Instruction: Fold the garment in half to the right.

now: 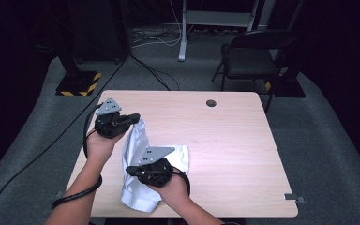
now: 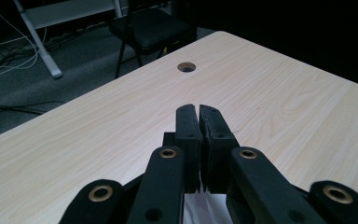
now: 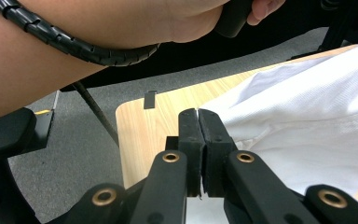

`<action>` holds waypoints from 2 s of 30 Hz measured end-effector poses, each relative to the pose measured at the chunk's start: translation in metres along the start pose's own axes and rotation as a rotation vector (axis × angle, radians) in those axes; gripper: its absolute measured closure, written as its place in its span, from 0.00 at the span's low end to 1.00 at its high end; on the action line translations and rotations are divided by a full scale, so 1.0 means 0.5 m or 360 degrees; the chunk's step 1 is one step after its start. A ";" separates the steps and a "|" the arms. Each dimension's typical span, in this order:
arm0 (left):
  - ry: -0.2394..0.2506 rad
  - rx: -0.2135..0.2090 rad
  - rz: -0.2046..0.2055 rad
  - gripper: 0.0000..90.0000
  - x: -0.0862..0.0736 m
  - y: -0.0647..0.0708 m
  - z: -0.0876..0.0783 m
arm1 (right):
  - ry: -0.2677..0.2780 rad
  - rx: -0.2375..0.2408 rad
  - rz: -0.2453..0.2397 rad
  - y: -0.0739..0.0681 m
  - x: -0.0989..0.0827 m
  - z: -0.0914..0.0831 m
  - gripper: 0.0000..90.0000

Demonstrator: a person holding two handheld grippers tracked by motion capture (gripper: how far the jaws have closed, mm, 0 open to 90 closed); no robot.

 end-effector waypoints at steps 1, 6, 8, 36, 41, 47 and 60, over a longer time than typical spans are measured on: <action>-0.0005 -0.0001 0.0004 0.96 0.000 0.002 0.002 | 0.0003 -0.0004 0.0000 0.000 -0.002 -0.004 0.98; -0.0012 -0.0010 0.0010 0.96 0.003 0.013 0.013 | 0.0018 -0.0016 0.0016 0.000 -0.012 -0.022 0.98; -0.0015 -0.0017 0.0007 0.96 0.003 0.016 0.017 | 0.0018 -0.0020 0.0019 0.001 -0.014 -0.028 0.98; -0.0128 -0.0129 0.0075 0.96 -0.002 0.102 0.106 | 0.0003 -0.0091 0.0177 0.017 -0.107 -0.109 0.98; -0.0154 -0.0150 0.0084 0.96 -0.006 0.117 0.122 | -0.0011 -0.0109 0.0187 0.016 -0.120 -0.121 0.98; -0.0182 -0.0162 0.0082 0.96 -0.010 0.133 0.142 | -0.0020 -0.0130 0.0222 0.018 -0.140 -0.129 0.98; -0.0268 -0.0220 0.0105 0.96 -0.023 0.189 0.213 | -0.0031 -0.0209 0.0303 0.026 -0.181 -0.155 0.98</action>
Point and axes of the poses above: each handheld gripper's, and its own axes: z roughly forward along the jaws, x roughly out of its top, y roughly to its right, the point moved 2 cm from there along z, roughly forward along the jaws, and after that the axes turned 15 degrees about x, right-handed, at the moved point
